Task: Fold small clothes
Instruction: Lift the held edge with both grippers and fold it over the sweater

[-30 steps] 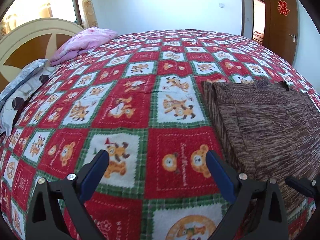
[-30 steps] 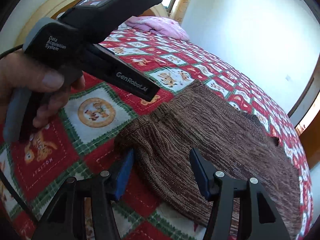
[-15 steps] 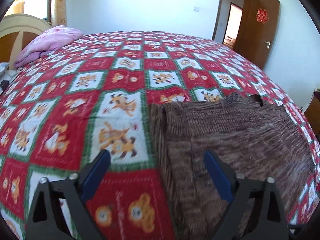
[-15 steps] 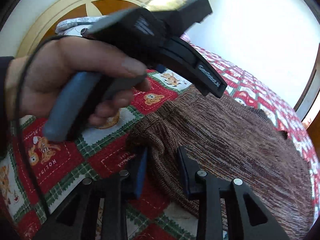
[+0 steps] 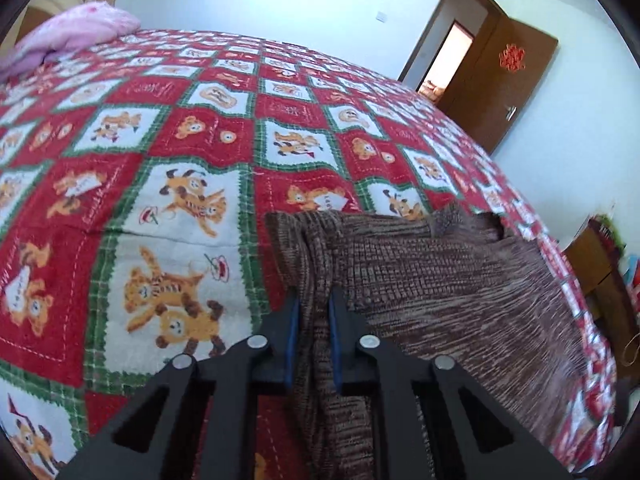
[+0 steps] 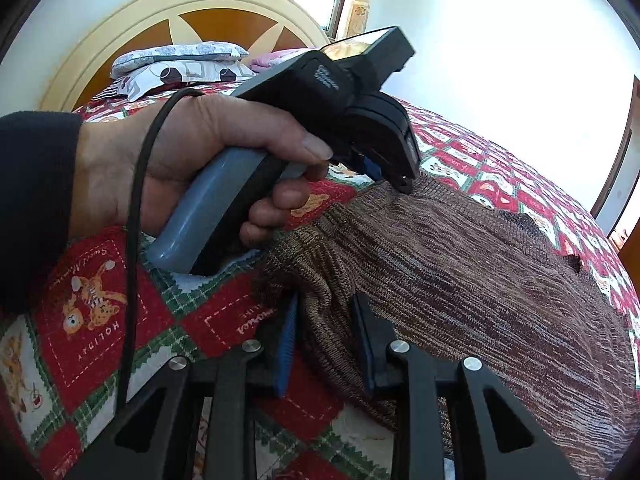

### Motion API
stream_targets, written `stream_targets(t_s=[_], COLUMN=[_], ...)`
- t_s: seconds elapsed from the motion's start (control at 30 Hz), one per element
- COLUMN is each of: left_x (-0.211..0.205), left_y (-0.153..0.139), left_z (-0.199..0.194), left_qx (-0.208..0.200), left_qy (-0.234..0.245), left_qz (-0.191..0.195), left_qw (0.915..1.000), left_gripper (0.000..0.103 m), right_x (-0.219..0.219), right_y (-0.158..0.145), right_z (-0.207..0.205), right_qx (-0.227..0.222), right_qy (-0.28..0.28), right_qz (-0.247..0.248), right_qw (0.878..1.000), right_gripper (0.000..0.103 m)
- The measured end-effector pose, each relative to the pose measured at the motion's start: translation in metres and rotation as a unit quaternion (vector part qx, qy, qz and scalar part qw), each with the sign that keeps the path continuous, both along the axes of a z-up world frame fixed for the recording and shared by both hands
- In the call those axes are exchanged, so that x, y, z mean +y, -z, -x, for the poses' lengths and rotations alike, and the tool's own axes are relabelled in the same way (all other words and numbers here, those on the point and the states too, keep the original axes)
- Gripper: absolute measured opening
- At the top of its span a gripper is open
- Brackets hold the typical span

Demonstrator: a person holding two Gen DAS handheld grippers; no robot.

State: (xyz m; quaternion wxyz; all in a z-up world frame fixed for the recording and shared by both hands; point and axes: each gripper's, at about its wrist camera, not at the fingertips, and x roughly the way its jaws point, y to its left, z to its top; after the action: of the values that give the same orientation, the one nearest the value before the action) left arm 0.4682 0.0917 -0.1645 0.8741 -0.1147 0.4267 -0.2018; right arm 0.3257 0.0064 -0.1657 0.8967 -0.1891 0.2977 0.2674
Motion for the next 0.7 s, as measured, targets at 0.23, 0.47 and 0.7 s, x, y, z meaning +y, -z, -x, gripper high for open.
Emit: stream_targets(t_s=[0.23, 0.47, 0.7], left_x=[-0.001, 0.002, -0.007], left_y=[-0.003, -0.017, -0.035], left_z=[-0.001, 0.001, 0.005], left_qx=[0.015, 0.019, 0.011], left_qy=[-0.007, -0.010, -0.019], left_qz=[-0.001, 0.010, 0.024], left_qw=[0.9999, 0.9997, 0.9995], left_gripper=[0.011, 0.010, 0.010], right_x=[-0.012, -0.038, -0.058], right_y=[-0.018, -0.037, -0.047], right_z=[0.001, -0.004, -0.001], right_qx=[0.030, 0.052, 0.045], right_qy=[0.008, 0.021, 0.033], right_qz=[-0.031, -0.077, -0.095], right_qw=[0.999, 0.995, 0.994], right_gripper=[0.011, 0.010, 0.009])
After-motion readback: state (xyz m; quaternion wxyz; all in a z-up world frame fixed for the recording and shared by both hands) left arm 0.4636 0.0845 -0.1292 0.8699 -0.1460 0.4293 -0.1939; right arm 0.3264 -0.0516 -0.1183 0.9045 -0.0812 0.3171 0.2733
